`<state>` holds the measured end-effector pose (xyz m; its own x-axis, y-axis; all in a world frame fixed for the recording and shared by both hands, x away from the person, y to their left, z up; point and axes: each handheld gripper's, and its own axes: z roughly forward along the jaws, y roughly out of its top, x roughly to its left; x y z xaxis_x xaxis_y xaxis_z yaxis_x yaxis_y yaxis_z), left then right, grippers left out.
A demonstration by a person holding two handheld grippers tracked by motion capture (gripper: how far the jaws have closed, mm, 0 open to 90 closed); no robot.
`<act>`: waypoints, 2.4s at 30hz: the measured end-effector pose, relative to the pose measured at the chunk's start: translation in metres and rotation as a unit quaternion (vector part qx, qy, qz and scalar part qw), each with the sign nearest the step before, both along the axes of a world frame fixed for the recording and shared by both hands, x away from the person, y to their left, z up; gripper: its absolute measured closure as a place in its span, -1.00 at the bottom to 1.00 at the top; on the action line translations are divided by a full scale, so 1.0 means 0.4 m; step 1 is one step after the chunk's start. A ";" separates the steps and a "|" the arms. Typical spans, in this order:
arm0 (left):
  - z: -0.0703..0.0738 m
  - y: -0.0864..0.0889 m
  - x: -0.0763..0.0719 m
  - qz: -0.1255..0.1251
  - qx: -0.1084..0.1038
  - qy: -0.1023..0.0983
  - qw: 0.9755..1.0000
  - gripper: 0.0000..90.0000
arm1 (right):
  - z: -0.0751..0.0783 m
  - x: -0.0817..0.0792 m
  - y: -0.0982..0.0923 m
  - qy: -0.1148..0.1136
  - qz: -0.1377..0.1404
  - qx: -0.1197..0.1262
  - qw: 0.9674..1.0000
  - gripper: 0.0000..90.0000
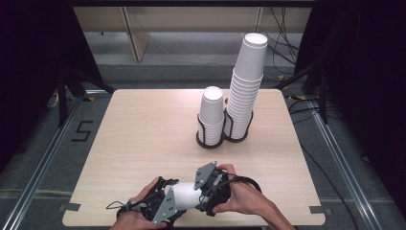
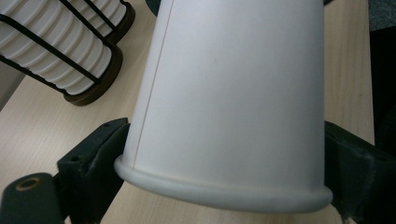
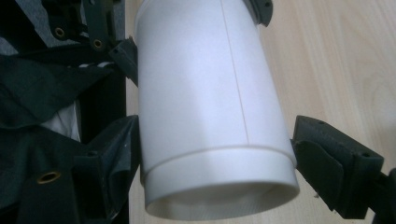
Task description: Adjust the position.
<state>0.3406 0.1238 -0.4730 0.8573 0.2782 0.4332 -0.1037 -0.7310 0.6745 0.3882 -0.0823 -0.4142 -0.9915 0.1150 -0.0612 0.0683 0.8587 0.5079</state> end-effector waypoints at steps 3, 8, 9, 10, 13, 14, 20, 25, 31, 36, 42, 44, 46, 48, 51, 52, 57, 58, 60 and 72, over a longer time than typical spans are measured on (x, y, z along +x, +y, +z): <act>0.001 -0.002 -0.001 -0.004 0.006 -0.001 1.000 -0.77 | -0.009 -0.002 0.009 0.000 0.012 -0.017 1.000 -0.58; 0.002 -0.002 -0.003 -0.006 0.003 -0.004 1.000 -0.78 | -0.018 -0.012 0.012 0.014 0.001 -0.041 0.999 -0.49; 0.001 -0.001 -0.003 -0.007 0.002 -0.006 1.000 -0.78 | -0.018 -0.012 0.012 0.014 0.001 -0.041 0.999 -0.49; -0.001 0.000 -0.001 -0.007 -0.006 -0.001 1.000 -0.80 | -0.020 -0.006 0.013 0.004 0.020 -0.029 0.999 -0.49; -0.004 0.012 0.007 -0.011 -0.039 0.009 0.999 -0.86 | -0.014 0.010 -0.003 0.010 0.027 -0.008 1.000 -0.48; -0.008 0.015 0.010 -0.015 -0.060 0.013 0.998 -0.87 | -0.014 0.010 -0.003 0.010 0.027 -0.008 1.000 -0.48; -0.015 0.028 0.017 -0.024 -0.139 0.031 0.990 -0.89 | -0.013 0.034 -0.035 0.038 0.042 0.038 0.998 -0.47; -0.013 0.038 0.022 -0.016 -0.192 0.057 0.980 -0.91 | -0.012 0.040 -0.048 0.052 0.041 0.056 0.996 -0.47; -0.018 0.039 0.025 -0.005 -0.224 0.074 0.972 -0.94 | -0.012 0.050 -0.056 0.059 0.043 0.079 0.994 -0.47; -0.018 0.037 0.026 -0.004 -0.234 0.080 0.969 -0.94 | -0.009 0.051 -0.060 0.073 0.041 0.097 0.992 -0.47; -0.003 0.041 0.020 -0.019 -0.198 0.055 0.978 -0.83 | -0.009 0.051 -0.064 0.074 0.043 0.095 0.992 -0.46; -0.001 0.043 0.019 -0.023 -0.189 0.054 0.980 -0.80 | -0.011 0.052 -0.064 0.064 0.046 0.090 0.993 -0.46; -0.002 0.041 0.018 -0.024 -0.180 0.055 0.982 -0.78 | -0.012 0.051 -0.063 0.060 0.047 0.086 0.993 -0.46; -0.002 0.038 0.016 -0.024 -0.168 0.051 0.984 -0.76 | -0.016 0.048 -0.059 0.055 0.049 0.072 0.995 -0.46; -0.002 0.037 0.016 -0.022 -0.167 0.052 0.984 -0.76 | -0.019 0.049 -0.059 0.056 0.049 0.071 0.995 -0.46; 0.000 0.038 0.016 -0.022 -0.167 0.052 0.984 -0.76 | -0.019 0.049 -0.059 0.056 0.048 0.072 0.995 -0.47; 0.007 0.040 0.015 -0.025 -0.161 0.052 0.985 -0.75 | -0.018 0.055 -0.064 0.060 0.051 0.081 0.994 -0.47; 0.008 0.040 0.015 -0.026 -0.160 0.052 0.985 -0.75 | -0.019 0.055 -0.064 0.063 0.050 0.082 0.993 -0.47; 0.005 0.039 0.015 -0.026 -0.162 0.052 0.985 -0.75 | -0.021 0.054 -0.063 0.066 0.046 0.080 0.994 -0.48; 0.008 0.031 0.010 -0.026 -0.129 0.053 0.990 -0.74 | -0.003 0.013 -0.027 -0.002 0.034 -0.006 0.999 -0.64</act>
<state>0.3447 0.1361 -0.4700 0.9102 0.3225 0.2599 -0.0542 -0.5294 0.8466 0.3933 -0.0931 -0.4153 -0.9968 0.0463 -0.0652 0.0077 0.8669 0.4985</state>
